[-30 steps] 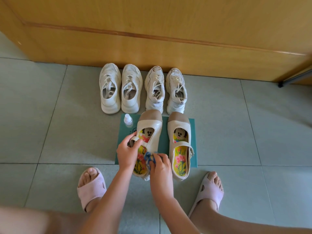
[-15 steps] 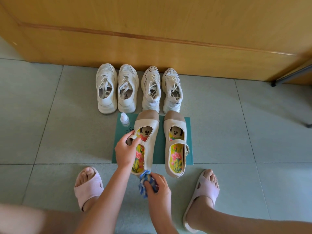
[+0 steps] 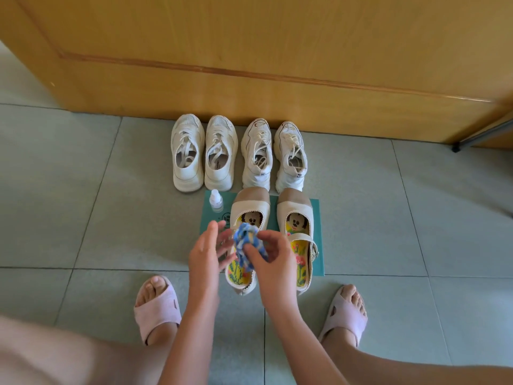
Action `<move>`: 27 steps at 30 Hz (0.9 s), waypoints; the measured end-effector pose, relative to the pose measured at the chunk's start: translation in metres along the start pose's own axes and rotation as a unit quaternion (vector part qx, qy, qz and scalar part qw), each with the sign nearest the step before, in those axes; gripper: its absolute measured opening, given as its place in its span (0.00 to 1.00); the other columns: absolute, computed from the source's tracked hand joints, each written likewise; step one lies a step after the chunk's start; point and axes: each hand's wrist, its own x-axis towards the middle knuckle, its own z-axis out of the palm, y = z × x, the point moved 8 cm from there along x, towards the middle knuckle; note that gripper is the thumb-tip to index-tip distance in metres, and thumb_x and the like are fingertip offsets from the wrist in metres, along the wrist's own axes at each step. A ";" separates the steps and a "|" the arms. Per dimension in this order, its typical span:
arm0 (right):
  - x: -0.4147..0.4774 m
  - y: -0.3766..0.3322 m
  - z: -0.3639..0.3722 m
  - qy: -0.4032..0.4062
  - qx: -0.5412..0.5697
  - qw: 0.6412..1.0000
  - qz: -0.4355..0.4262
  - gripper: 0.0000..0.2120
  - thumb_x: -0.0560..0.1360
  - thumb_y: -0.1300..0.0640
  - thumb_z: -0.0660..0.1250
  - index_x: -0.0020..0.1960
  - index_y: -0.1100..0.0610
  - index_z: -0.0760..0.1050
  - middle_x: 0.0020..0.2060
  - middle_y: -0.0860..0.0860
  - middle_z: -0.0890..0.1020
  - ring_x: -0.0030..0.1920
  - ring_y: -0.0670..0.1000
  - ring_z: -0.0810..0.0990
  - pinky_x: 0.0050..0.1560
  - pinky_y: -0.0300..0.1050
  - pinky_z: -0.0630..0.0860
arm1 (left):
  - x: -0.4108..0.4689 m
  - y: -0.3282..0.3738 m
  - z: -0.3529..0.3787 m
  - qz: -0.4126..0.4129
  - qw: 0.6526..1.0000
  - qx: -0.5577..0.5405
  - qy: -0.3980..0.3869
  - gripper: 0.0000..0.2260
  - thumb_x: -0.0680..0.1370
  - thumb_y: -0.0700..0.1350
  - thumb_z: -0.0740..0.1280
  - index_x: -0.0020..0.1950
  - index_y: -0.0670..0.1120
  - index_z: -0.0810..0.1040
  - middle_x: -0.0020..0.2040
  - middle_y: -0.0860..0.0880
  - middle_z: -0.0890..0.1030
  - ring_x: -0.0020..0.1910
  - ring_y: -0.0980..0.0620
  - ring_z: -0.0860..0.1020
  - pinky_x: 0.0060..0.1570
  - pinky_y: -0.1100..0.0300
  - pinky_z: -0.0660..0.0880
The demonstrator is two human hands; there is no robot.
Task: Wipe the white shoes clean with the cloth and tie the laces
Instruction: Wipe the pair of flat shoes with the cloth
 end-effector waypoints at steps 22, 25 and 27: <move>0.046 0.036 0.057 0.039 -0.469 0.882 0.020 0.56 0.65 0.40 0.74 0.76 0.52 0.37 0.72 0.54 0.54 0.66 0.57 0.63 0.59 0.52 0.72 | 0.033 0.012 -0.066 0.039 0.988 0.089 0.121 0.08 0.79 0.42 0.64 0.56 0.42 0.78 0.47 0.45 0.79 0.48 0.46 0.78 0.40 0.61 0.72; 0.048 0.035 0.056 0.048 -0.463 0.885 0.013 0.57 0.65 0.38 0.73 0.75 0.51 0.34 0.72 0.54 0.55 0.66 0.57 0.63 0.58 0.52 0.73 | 0.036 0.012 -0.063 0.047 0.988 0.098 0.111 0.08 0.79 0.41 0.64 0.57 0.44 0.78 0.48 0.46 0.79 0.46 0.50 0.77 0.44 0.61 0.71; 0.047 0.035 0.057 0.050 -0.459 0.887 0.017 0.59 0.64 0.37 0.73 0.75 0.52 0.33 0.72 0.54 0.54 0.66 0.57 0.63 0.58 0.52 0.72 | 0.038 0.011 -0.060 0.051 0.988 0.101 0.104 0.05 0.79 0.40 0.63 0.51 0.47 0.78 0.43 0.50 0.79 0.43 0.52 0.77 0.40 0.63 0.72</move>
